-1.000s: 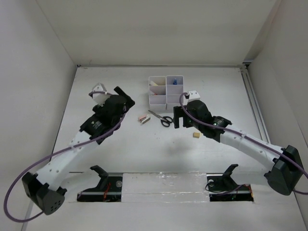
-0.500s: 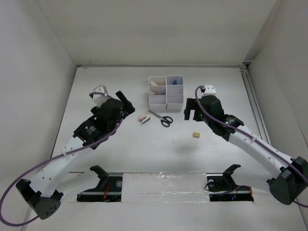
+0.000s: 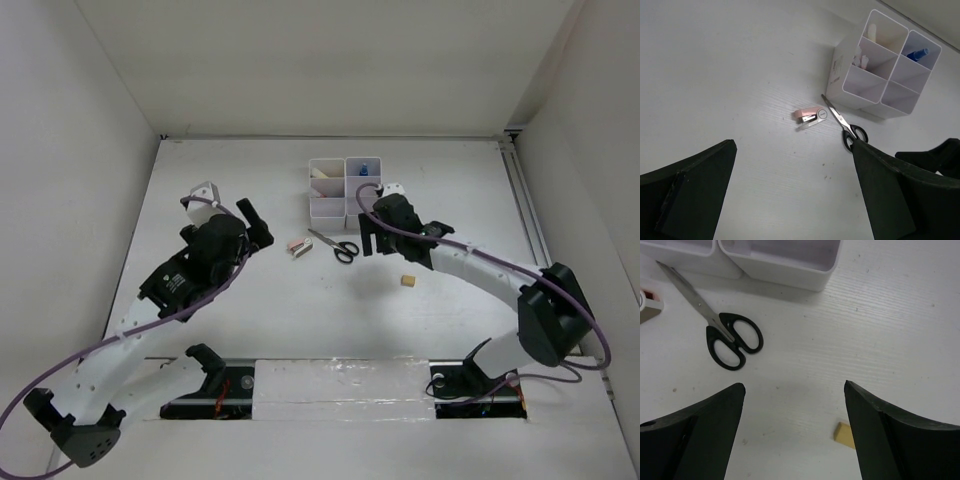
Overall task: Sort the stationery into containers
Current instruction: Pick up the scissors from the center of the board.
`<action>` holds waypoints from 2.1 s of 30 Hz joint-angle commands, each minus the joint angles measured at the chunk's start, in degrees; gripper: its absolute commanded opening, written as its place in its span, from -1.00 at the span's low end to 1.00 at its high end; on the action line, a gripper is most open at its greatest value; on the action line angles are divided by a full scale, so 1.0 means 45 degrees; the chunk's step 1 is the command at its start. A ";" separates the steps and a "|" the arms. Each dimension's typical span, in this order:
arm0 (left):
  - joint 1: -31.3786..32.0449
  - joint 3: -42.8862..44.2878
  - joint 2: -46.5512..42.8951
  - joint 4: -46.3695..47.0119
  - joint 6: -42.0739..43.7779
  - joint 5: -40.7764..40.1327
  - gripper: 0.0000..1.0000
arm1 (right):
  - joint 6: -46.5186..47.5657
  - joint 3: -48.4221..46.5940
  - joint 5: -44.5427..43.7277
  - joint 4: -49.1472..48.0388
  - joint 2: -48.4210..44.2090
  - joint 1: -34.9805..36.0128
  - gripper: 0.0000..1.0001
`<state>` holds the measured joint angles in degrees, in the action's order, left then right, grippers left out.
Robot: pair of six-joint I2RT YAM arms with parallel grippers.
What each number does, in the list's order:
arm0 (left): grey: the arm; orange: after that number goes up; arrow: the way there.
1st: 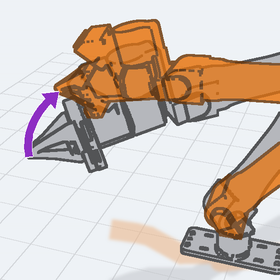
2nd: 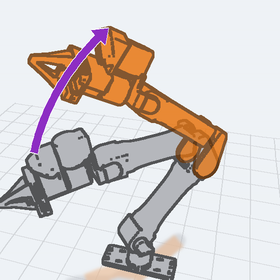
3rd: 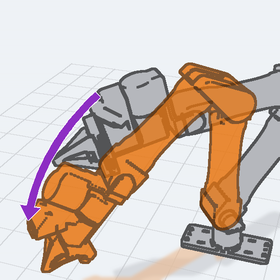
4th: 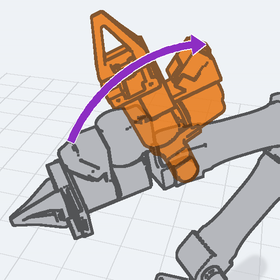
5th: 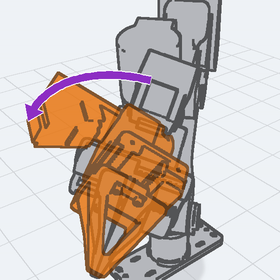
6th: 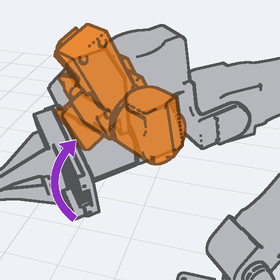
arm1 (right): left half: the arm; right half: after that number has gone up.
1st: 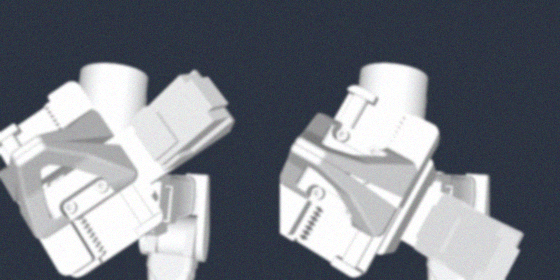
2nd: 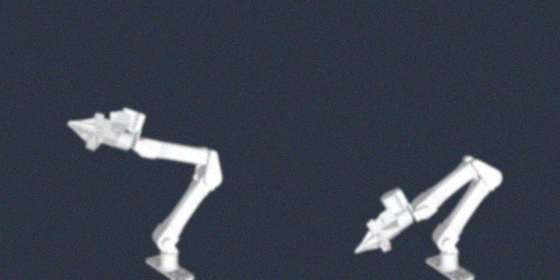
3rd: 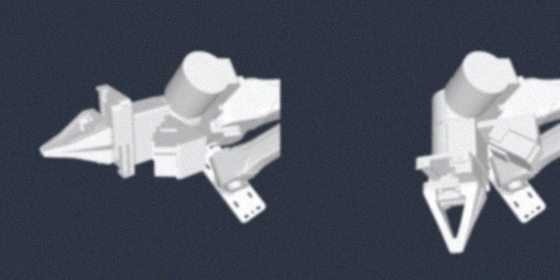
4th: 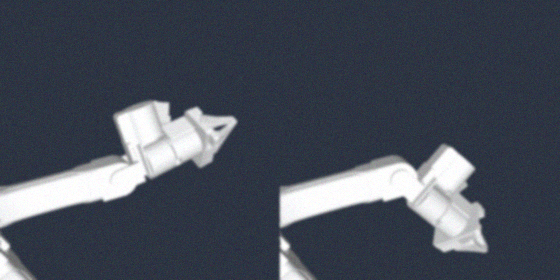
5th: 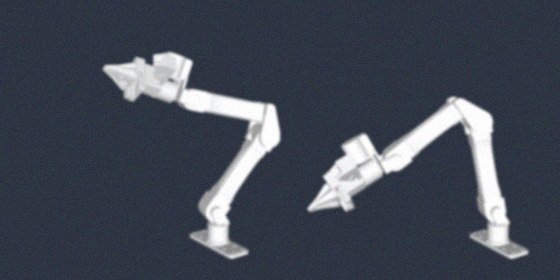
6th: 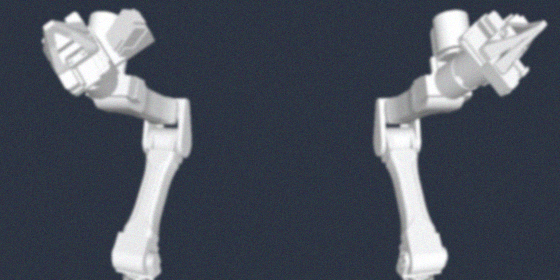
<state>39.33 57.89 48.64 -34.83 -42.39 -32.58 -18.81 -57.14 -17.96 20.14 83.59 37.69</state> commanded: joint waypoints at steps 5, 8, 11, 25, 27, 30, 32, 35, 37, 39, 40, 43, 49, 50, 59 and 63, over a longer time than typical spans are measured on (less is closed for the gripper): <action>0.0029 -0.0364 -0.1024 0.0532 0.0534 0.0169 1.00 | 0.0644 -0.0972 0.0162 -0.1136 0.1598 0.0061 0.55; 0.0029 -0.0364 -0.1024 0.0533 0.0670 0.0286 1.00 | 0.0644 -0.1090 0.0162 -0.1680 0.2223 0.0198 0.49; 0.0029 -0.0364 -0.1024 0.0533 0.0670 0.0423 1.00 | 0.0644 -0.1421 0.0045 -0.1838 0.2848 0.0490 0.43; 0.0029 -0.0481 -0.0907 0.0767 0.0905 0.0773 1.00 | 0.0879 -0.2106 0.0045 -0.2464 0.4197 0.0491 0.16; 0.0029 -0.0481 -0.0907 0.0767 0.0905 0.0775 1.00 | 0.0879 -0.2222 -0.0072 -0.2464 0.4315 0.0491 0.13; 0.0029 -0.0481 -0.0907 0.0767 0.0905 0.0775 1.00 | 0.0996 -0.2223 -0.0190 -0.2464 0.4451 0.0491 0.06; 0.0029 -0.0481 -0.0907 0.0767 0.0905 0.0891 1.00 | 0.0996 -0.2223 -0.0190 -0.2464 0.4704 0.0491 0.04; 0.0029 -0.0481 -0.0907 0.0767 0.0905 0.0892 1.00 | 0.1112 -0.2340 -0.0190 -0.2464 0.4958 0.0491 0.04; 0.0029 -0.0481 -0.0907 0.0767 0.1021 0.0892 1.00 | 0.1113 -0.2340 -0.0053 -0.2464 0.5075 0.0491 0.04; 0.0029 -0.0481 -0.0907 0.0883 0.1022 0.0892 1.00 | 0.1248 -0.2456 0.0064 -0.2464 0.5213 0.0374 0.01; 0.0029 -0.0481 -0.0907 0.0884 0.1022 0.0892 1.00 | 0.1250 -0.2457 0.0180 -0.2464 0.5329 0.0374 0.01; 0.0029 -0.0481 -0.0907 0.0884 0.1022 0.0892 1.00 | 0.1367 -0.2457 0.0356 -0.2464 0.5447 0.0374 0.01; 0.0029 -0.0481 -0.0907 0.0884 0.1022 0.0892 1.00 | 0.1737 -0.2692 0.1274 -0.1937 0.5700 0.0374 -0.09; 0.0029 -0.0481 -0.1023 0.0884 0.1022 0.0776 1.00 | 0.1738 -0.2692 0.1604 -0.1801 0.5701 0.0374 -0.09; 0.0029 -0.0481 -0.1142 0.0884 0.1022 0.0775 1.00 | 0.1973 -0.2301 0.2330 -0.1566 0.5584 0.0607 -0.31; 0.0029 -0.0481 -0.1142 0.0884 0.1022 0.0775 1.00 | 0.2090 -0.2184 0.2447 -0.1448 0.5467 0.0843 -0.46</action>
<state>39.31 55.94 44.34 -32.38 -38.54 -28.53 -10.20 -67.44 -9.45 11.44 108.53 39.90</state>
